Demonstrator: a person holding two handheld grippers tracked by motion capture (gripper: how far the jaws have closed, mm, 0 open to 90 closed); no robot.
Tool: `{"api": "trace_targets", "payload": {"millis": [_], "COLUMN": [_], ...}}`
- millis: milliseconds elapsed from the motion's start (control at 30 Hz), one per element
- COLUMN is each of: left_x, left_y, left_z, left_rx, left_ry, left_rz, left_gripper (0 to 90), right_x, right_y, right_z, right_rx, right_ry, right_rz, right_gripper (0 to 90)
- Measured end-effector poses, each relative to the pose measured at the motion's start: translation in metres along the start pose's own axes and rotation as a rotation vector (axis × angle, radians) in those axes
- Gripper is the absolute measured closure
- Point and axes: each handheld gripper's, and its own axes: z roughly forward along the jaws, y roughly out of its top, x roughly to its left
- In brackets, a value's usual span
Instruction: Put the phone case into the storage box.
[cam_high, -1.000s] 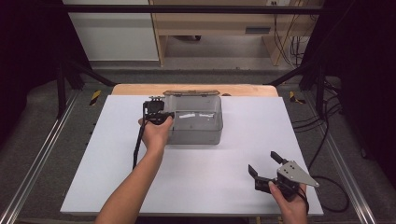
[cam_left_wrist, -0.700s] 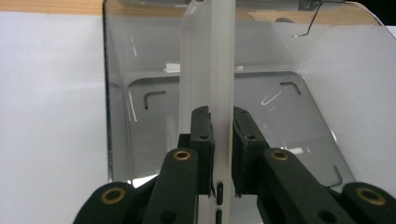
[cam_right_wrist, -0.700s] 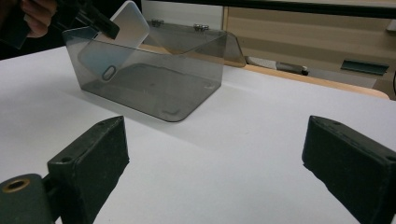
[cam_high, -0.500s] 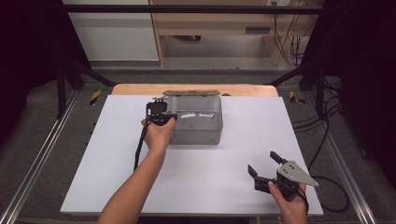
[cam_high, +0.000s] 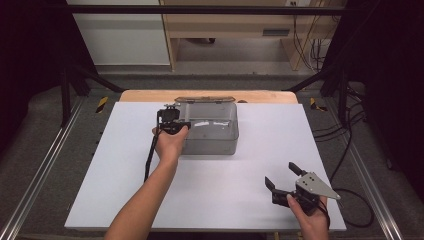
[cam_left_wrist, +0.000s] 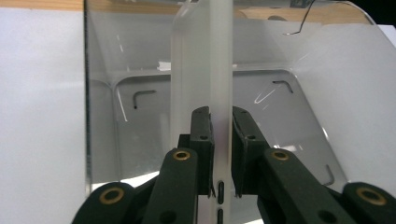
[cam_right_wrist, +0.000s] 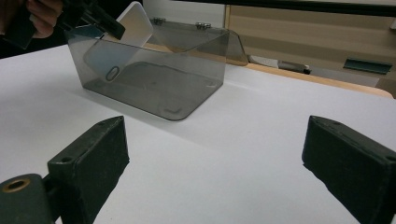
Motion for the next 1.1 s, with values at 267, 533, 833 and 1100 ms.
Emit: {"api": "trace_targets", "payload": {"millis": [267,533,833,1100], "left_x": [0.0069,0.0073,0.0071,-0.0002], "left_y": [0.0009,0.0012,0.0012,0.0006], "left_z": [0.0013,0.0063,0.0091,0.0079], "left_rx": [0.007,0.009,0.017,-0.011], "left_ry": [0.042,0.058,0.061,0.007], "left_rz": [0.051,0.066,0.081,0.0], "left_gripper": [79.3,78.5,80.9,81.4], "right_x": [0.0007,0.0005,0.0005,0.0008], "right_y": [-0.0007,-0.0014,-0.0015,-0.0012], "right_z": [0.0011,0.0016,0.0014,0.0008], "right_rx": [0.009,0.015,0.016,0.013], "right_ry": [0.0,-0.002,-0.001,0.003], "right_rz": [-0.001,-0.005,-0.006,-0.006], "right_gripper": [7.4,7.5,7.5,7.5]}}
